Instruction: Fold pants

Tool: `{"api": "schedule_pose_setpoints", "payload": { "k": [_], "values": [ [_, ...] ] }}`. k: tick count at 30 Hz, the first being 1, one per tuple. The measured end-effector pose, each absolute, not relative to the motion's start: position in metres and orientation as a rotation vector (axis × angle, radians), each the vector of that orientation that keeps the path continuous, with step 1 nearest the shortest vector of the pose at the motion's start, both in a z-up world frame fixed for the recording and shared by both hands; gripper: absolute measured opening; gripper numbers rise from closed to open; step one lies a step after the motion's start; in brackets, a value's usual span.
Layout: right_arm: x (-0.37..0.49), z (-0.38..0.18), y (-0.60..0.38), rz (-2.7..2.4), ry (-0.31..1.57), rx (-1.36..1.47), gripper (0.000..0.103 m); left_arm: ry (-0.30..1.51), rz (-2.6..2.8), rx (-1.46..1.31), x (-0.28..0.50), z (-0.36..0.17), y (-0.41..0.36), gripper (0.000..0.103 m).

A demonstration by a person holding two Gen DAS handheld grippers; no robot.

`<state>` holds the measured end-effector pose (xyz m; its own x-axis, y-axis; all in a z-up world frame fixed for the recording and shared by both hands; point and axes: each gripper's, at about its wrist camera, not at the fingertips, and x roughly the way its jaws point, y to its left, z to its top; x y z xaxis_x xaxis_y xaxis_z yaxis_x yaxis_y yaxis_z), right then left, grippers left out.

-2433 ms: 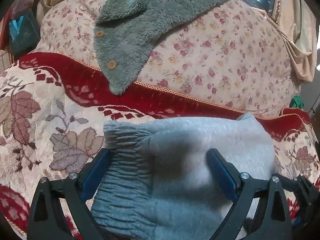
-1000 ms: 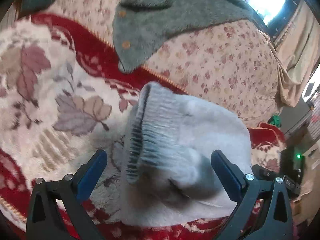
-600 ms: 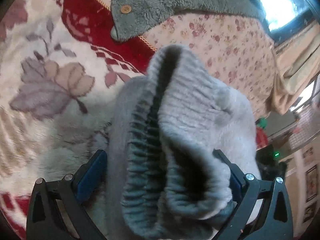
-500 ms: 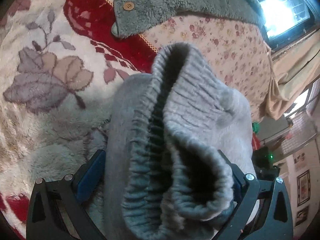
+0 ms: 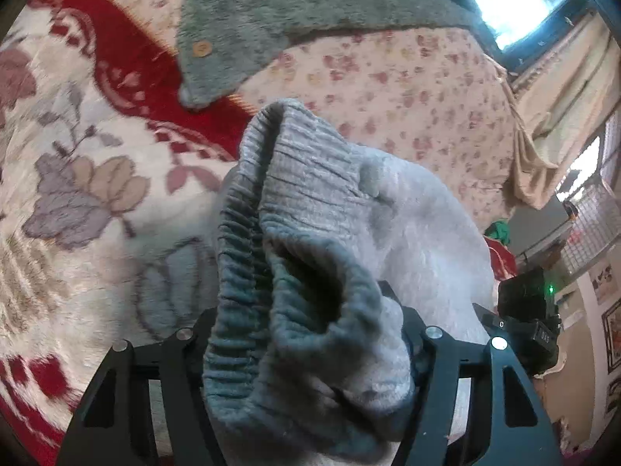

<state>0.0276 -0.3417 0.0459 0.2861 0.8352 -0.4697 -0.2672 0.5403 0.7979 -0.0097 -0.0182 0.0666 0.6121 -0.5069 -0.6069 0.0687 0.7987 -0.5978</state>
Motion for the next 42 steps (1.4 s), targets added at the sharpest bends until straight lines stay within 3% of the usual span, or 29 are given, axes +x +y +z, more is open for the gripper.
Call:
{"api": "schedule_pose_setpoints", "payload": {
  "k": [14, 27, 30, 32, 37, 42],
  "values": [
    [-0.003, 0.080, -0.478, 0.651, 0.926, 0.683, 0.071, 0.848, -0.498, -0.525, 0.005, 0.094, -0.160, 0.067],
    [-0.011, 0.033, -0.569, 0.573, 0.989, 0.756, 0.074, 0.942, -0.488, -0.471, 0.005, 0.060, -0.239, 0.067],
    [-0.012, 0.031, -0.565, 0.533, 0.977, 0.726, 0.083, 0.935, -0.494, -0.448, 0.001, 0.056, -0.239, 0.072],
    [-0.015, 0.042, -0.565, 0.470, 0.962, 0.634, 0.089, 0.934, -0.476, -0.424, -0.001, 0.055, -0.236, 0.082],
    [-0.030, 0.072, -0.566, 0.319, 0.906, 0.469, 0.090, 0.874, -0.394, -0.320, -0.011, 0.069, -0.228, 0.091],
    [-0.053, 0.100, -0.542, 0.202, 0.841, 0.297, 0.090, 0.799, -0.324, -0.225, -0.025, 0.097, -0.228, 0.091]
  ]
}}
